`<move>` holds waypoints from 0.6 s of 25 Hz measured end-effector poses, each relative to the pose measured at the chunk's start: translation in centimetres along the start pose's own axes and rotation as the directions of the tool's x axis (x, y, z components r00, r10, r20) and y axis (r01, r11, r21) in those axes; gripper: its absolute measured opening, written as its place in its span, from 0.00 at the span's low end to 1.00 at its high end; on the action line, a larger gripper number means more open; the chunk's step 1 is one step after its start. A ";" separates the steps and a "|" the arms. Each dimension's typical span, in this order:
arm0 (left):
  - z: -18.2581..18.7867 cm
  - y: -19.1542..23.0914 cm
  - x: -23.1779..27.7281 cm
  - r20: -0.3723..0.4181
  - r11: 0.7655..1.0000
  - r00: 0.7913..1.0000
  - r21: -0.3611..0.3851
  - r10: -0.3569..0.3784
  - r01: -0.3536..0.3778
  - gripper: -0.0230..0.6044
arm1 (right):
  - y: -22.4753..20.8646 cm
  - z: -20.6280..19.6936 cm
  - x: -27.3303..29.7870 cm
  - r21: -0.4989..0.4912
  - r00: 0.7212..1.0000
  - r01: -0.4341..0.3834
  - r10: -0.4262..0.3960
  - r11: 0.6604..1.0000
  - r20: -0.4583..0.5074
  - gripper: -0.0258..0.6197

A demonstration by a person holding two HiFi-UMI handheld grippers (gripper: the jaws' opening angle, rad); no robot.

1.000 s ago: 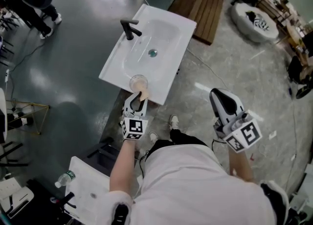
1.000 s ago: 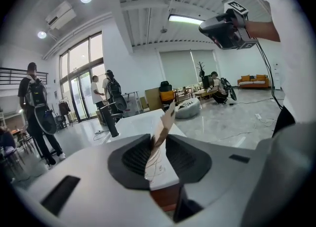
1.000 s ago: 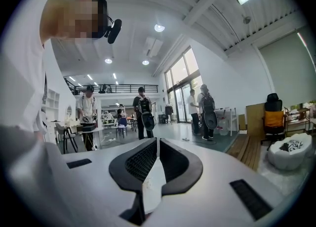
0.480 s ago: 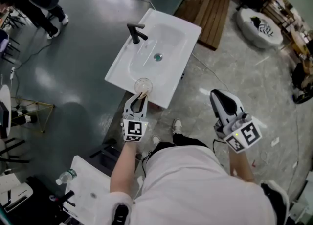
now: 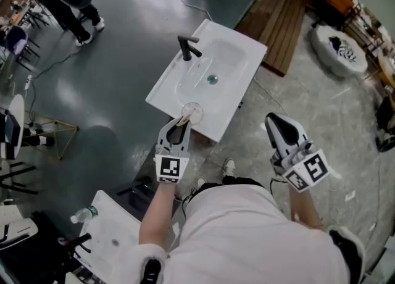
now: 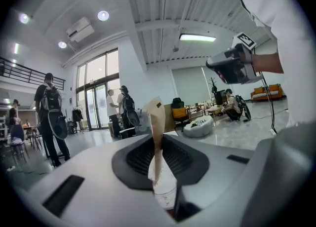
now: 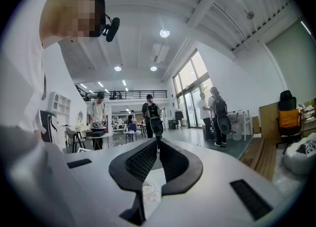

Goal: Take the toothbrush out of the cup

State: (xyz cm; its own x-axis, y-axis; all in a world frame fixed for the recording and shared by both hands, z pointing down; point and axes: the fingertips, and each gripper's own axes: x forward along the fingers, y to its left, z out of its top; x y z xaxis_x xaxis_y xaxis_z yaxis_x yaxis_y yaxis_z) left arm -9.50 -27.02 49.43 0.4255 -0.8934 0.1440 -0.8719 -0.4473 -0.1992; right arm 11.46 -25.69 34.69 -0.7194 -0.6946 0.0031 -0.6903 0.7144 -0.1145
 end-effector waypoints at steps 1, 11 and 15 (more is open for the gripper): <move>1.1 0.3 -0.4 0.027 1.000 1.000 -0.003 0.009 -0.009 0.12 | 0.1 0.1 0.2 0.001 1.000 -0.008 0.008 1.000 0.003 0.11; 10.4 3.5 -6.9 0.180 0.986 0.971 -0.087 0.159 -0.145 0.11 | 1.2 0.1 2.3 0.021 0.995 -0.103 0.102 0.995 0.016 0.11; 12.3 4.7 -9.6 0.213 0.976 0.953 -0.093 0.215 -0.199 0.11 | 1.6 0.3 3.1 0.025 0.990 -0.139 0.138 0.990 0.022 0.11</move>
State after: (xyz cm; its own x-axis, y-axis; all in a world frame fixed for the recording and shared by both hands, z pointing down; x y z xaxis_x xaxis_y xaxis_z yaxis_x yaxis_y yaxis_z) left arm -14.66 -21.06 35.25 0.2699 -0.9563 -0.1123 -0.9579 -0.2547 -0.1328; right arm 8.14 -26.77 34.23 -0.8061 -0.5908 -0.0347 -0.5816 0.8016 -0.1386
